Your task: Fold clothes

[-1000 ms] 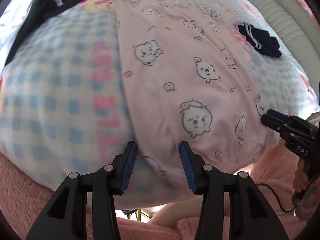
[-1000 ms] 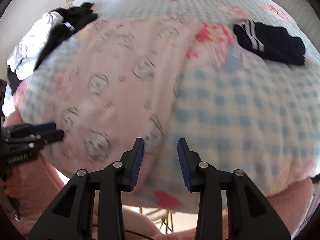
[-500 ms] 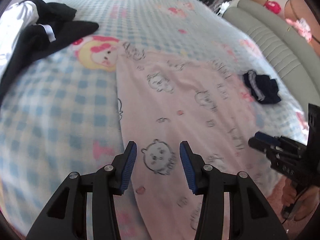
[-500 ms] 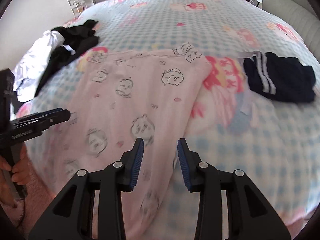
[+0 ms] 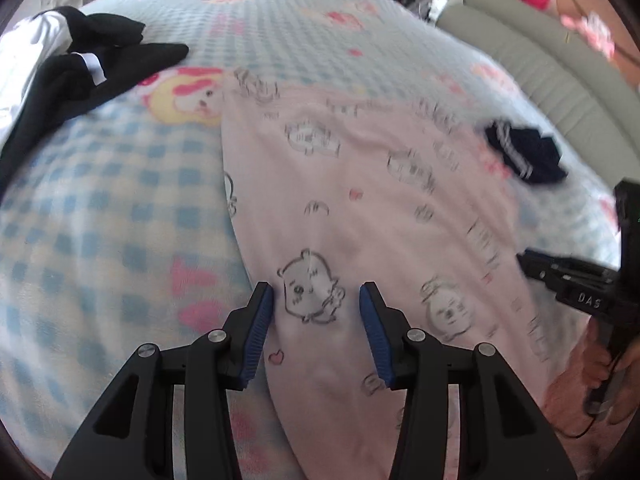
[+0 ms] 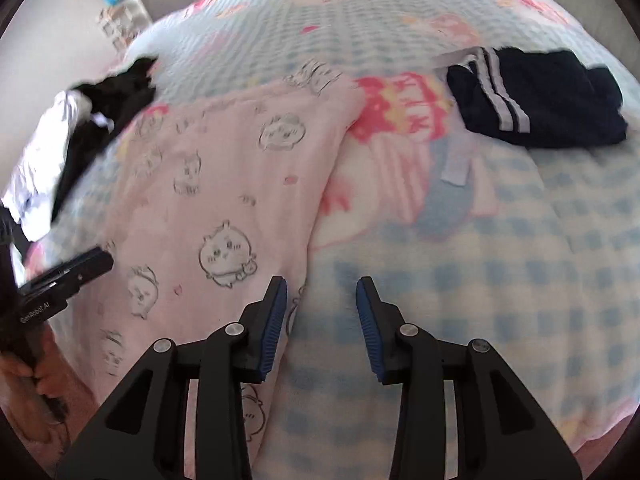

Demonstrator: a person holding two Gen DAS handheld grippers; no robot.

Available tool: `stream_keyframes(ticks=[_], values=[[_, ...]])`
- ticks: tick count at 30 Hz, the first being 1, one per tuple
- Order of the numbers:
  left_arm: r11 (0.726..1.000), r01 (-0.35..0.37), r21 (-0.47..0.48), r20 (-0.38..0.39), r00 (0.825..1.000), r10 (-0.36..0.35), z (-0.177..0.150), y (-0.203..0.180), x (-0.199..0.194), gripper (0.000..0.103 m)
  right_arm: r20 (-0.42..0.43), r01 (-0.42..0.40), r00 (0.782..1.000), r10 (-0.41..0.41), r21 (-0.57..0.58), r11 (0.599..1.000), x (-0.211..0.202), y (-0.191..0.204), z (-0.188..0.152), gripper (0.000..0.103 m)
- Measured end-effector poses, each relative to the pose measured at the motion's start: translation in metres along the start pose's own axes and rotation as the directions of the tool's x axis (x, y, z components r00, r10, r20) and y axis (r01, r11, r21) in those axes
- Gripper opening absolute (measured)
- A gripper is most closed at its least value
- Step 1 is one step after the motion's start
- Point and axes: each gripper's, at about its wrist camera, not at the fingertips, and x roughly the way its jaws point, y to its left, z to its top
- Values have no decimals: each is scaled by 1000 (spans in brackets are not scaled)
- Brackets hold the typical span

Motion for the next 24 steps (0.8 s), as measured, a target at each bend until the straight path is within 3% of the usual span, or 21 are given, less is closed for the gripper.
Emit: stream_keyframes(ticks=[3,7,10,12,15,19,20,23,24], values=[[1000,22,0,-11,1000,-22,-3,7,0,48,-8,26,1000,-26,15,1000,12,-2,-5,38],[996,73,-46,-3,997,-73,-7,15,-6,48,19,3,1000,-5,61,998,-2,-7,-3,38],[994,94,-46,-18,995,-95,-8,18,4,50,41,7,999,-6,-21,1000,-10,5,1,38],[993,108,-45,-28,994,-110,-9,19,10,53,-17,48,999,-50,-96,994,12,12,-4,38],[982,162,-101,-32,986,-166,-9,33,8,53,-40,84,995,-89,-119,989,18,5,-6,38],[979,167,-116,31,986,-165,-11,34,-9,51,-7,256,965,-260,-155,954,1,-2,-7,35],[980,169,-101,50,985,-165,-11,29,-15,51,-3,230,973,-232,-123,965,-8,-5,-9,34],[969,248,-18,104,964,-244,-16,2,-36,51,4,12,1000,-12,-17,1000,-34,-3,-18,35],[942,335,-12,96,938,-333,-20,-8,-39,51,6,-62,998,62,2,998,-40,1,-22,35]])
